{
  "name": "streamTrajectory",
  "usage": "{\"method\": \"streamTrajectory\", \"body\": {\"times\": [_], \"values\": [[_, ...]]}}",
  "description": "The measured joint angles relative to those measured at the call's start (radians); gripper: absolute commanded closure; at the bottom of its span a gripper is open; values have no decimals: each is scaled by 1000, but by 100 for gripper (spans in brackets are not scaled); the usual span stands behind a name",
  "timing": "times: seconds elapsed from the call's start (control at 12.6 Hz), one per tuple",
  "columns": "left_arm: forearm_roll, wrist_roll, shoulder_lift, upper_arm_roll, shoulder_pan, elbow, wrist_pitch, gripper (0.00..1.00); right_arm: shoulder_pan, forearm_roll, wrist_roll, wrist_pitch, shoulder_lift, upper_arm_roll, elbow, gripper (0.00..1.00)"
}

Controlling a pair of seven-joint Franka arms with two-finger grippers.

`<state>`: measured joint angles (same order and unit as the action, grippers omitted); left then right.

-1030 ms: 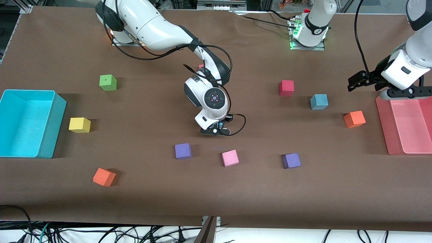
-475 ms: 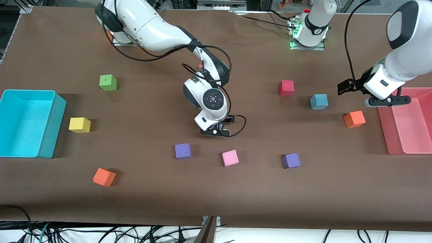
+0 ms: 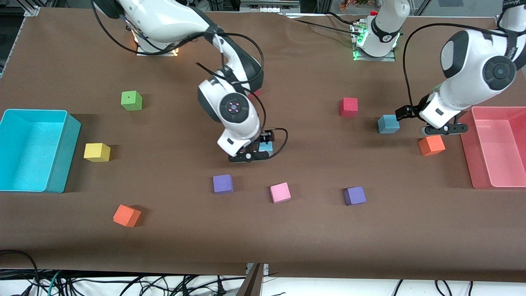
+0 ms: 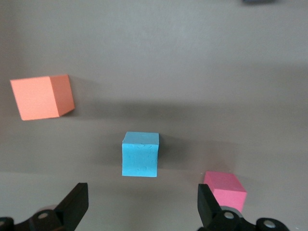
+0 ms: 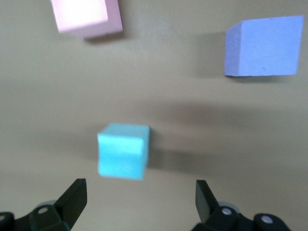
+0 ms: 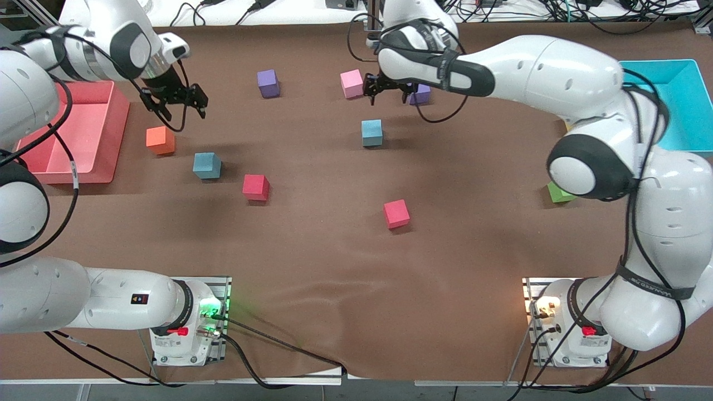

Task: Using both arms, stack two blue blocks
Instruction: 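Place the cube with the right gripper while the left gripper grasps another cube, then carry the second light-blue cube with the left gripper above the placed cube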

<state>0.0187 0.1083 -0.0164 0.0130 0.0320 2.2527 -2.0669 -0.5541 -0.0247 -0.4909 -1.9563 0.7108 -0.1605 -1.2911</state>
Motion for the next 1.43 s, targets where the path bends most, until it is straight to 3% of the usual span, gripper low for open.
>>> {"method": "streamTrajectory", "body": {"times": [0.16,0.48,0.71,1.03,1.11,1.27,1.35,1.43], "values": [[0,-7,3,0,-17,86,-98,0,32,-78,188,-118,-85,-2,-177,0],[0,-20,61,0,-24,201,-280,0,76,-319,541,-382,-197,-2,-489,0],[0,-38,125,0,-24,260,-407,0,83,-564,843,-541,-227,-3,-605,0],[0,-78,189,-1,-24,268,-451,4,84,-967,1377,-633,-223,-3,-678,0],[0,-81,196,-1,-24,268,-456,33,84,-1083,1521,-650,-215,-3,-689,0],[0,-84,201,-1,-24,268,-463,76,84,-1304,1804,-660,-185,-4,-699,0],[0,-84,201,-1,-24,268,-464,93,83,-1409,1937,-662,-167,-5,-699,0],[0,-85,201,-1,-24,266,-464,100,81,-1507,2063,-662,-150,-7,-699,0]]}}
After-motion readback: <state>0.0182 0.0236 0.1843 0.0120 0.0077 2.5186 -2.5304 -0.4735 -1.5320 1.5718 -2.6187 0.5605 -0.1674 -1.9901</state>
